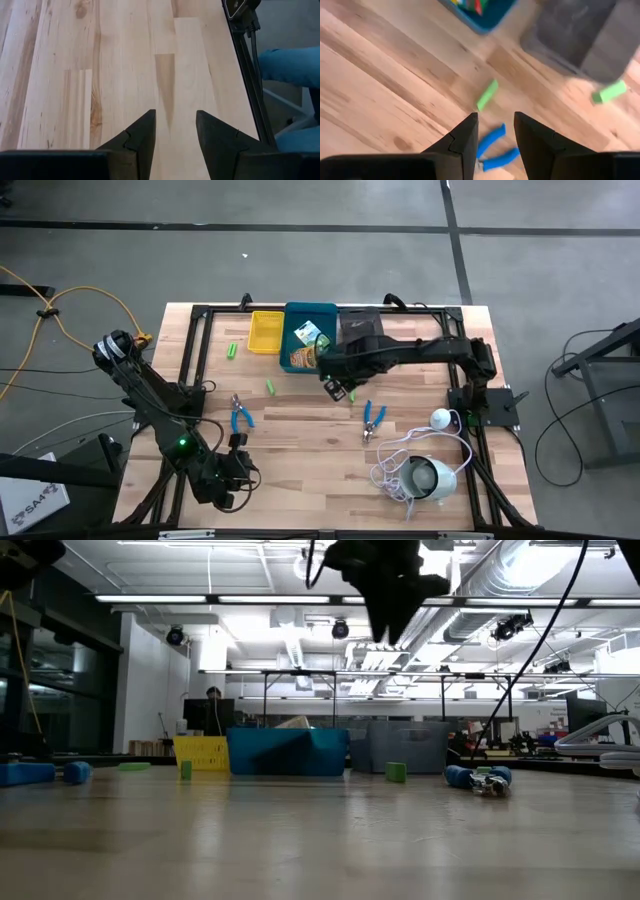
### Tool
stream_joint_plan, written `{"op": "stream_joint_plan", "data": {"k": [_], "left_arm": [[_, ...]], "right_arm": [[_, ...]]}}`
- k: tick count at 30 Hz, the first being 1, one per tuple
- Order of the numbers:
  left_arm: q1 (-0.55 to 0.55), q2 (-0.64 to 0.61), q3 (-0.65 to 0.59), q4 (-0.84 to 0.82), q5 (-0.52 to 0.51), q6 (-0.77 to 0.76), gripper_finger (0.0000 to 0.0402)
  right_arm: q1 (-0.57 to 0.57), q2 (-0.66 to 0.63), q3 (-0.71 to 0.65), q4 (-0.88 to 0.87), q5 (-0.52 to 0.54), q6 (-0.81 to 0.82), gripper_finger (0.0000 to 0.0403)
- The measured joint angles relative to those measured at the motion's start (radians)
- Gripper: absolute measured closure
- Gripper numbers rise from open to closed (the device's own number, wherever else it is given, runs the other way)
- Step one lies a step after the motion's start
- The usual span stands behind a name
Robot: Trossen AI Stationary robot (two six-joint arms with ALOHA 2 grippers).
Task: Pick & Place School Supplies
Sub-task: Put the blue puncher into the black bin
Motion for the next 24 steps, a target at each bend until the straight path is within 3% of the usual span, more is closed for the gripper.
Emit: {"op": "stream_joint_plan", "data": {"k": [4, 14, 24], "left_arm": [[0.000, 0.000, 0.000, 0.004, 0.000, -0.002, 0.0264], [-0.001, 0.000, 0.000, 0.004, 0.000, -0.099, 0.0264], [0.022, 0.000, 0.000, 0.004, 0.000, -0.071, 0.0264]], "right_arm": [[0.023, 0.001, -0.056, -0.008, -0.002, 0.079, 0.0284], [0.030, 0.001, -0.276, 0.038, -0.125, 0.175, 0.0284], [0.088, 0.001, -0.347, 0.111, -0.154, 0.294, 0.0284]]}}
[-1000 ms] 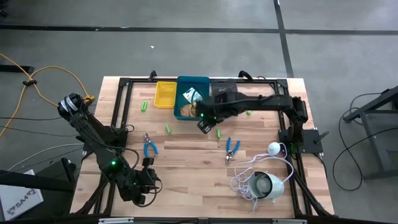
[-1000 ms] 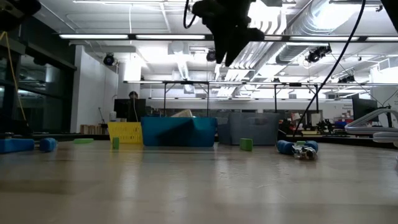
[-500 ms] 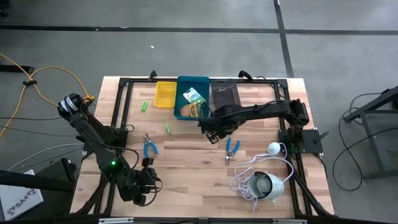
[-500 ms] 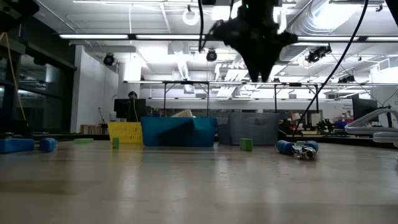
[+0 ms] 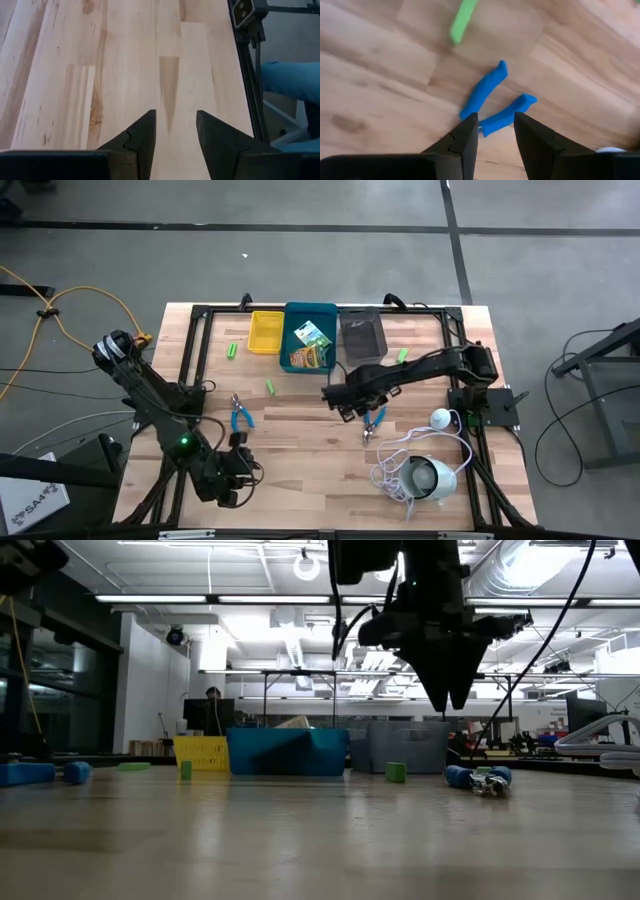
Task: Pick & Place School Supplies
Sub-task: Put the blue puncher into the black bin
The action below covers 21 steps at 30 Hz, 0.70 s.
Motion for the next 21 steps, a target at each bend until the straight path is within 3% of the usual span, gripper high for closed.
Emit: {"op": "stream_joint_plan", "data": {"k": [16, 21], "left_arm": [[0.066, 0.000, 0.000, 0.000, 0.104, -0.005, 0.0264], [0.065, 0.000, 0.000, 0.000, 0.166, -0.032, 0.0264]], "right_arm": [[0.059, 0.000, -0.001, 0.000, 0.008, 0.263, 0.0284], [0.052, -0.001, -0.079, 0.064, -0.022, 0.264, 0.0284]]}}
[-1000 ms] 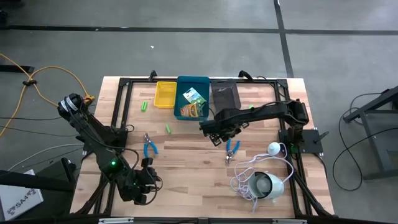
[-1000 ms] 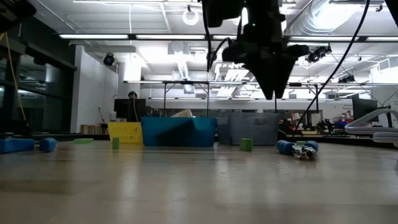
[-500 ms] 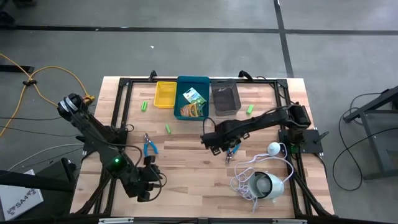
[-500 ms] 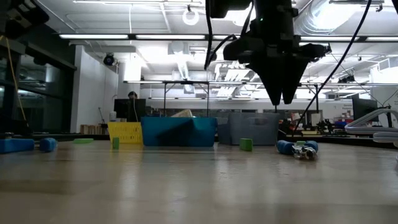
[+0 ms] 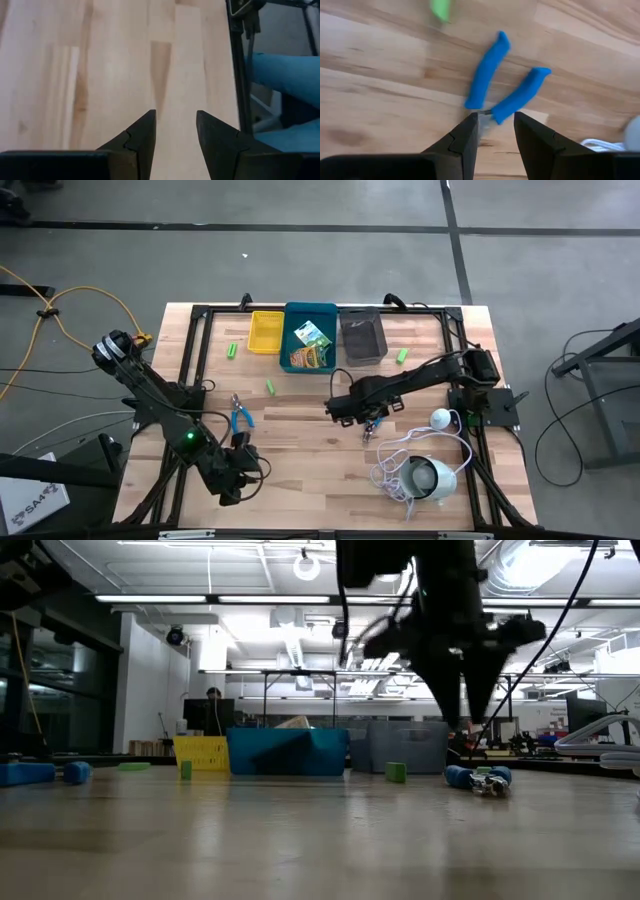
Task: Pick & Place School Supplies
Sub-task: Put the blue puncher into the black bin
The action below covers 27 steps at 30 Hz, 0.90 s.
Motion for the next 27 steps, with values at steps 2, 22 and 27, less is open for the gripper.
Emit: {"op": "stream_joint_plan", "data": {"k": [2, 22, 27], "left_arm": [[0.000, 0.000, 0.000, 0.000, 0.007, -0.017, 0.0264], [0.000, 0.000, 0.000, 0.000, 0.013, -0.020, 0.0264], [0.000, 0.000, 0.000, 0.000, 0.015, -0.020, 0.0264]], "right_arm": [[-0.009, 0.000, -0.030, -0.003, -0.035, -0.006, 0.0284], [-0.085, 0.000, -0.060, 0.179, -0.022, -0.067, 0.0284], [-0.070, 0.000, -0.060, 0.181, 0.023, -0.022, 0.0284]]}}
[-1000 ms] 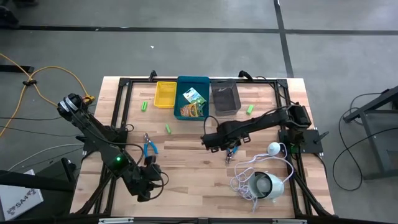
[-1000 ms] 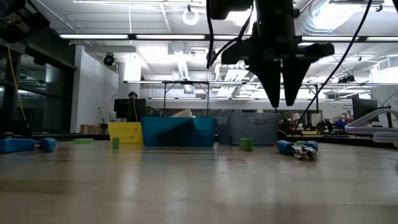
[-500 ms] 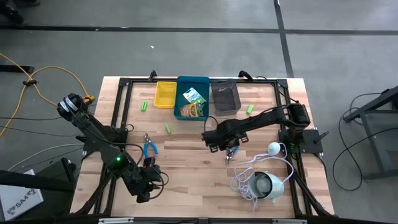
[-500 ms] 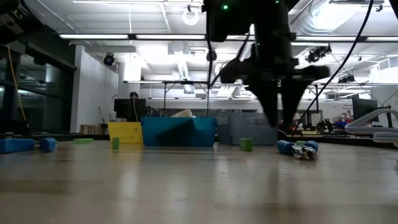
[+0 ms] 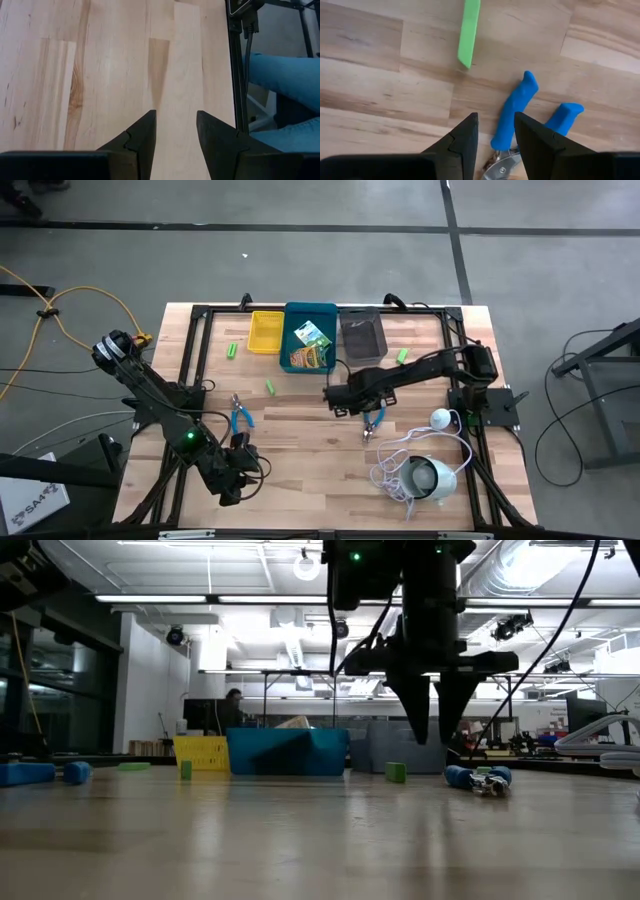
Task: Pick & Place School Supplies
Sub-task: Put the blue puncher into the black bin
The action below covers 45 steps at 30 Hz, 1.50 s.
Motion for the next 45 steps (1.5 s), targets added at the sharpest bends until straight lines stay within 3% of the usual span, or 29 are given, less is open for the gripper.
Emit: {"op": "stream_joint_plan", "data": {"k": [19, 31, 45], "left_arm": [[0.000, 0.000, 0.000, 0.000, 0.000, -0.006, 0.0264], [-0.005, 0.000, 0.000, 0.000, 0.053, -0.008, 0.0264], [-0.027, 0.000, 0.000, 0.018, 0.053, -0.007, 0.0264]], "right_arm": [[0.025, 0.000, 0.000, -0.014, -0.020, 0.038, 0.0284], [0.006, 0.000, -0.002, -0.029, -0.029, 0.035, 0.0284], [0.005, 0.000, -0.137, 0.119, -0.127, 0.041, 0.0284]]}}
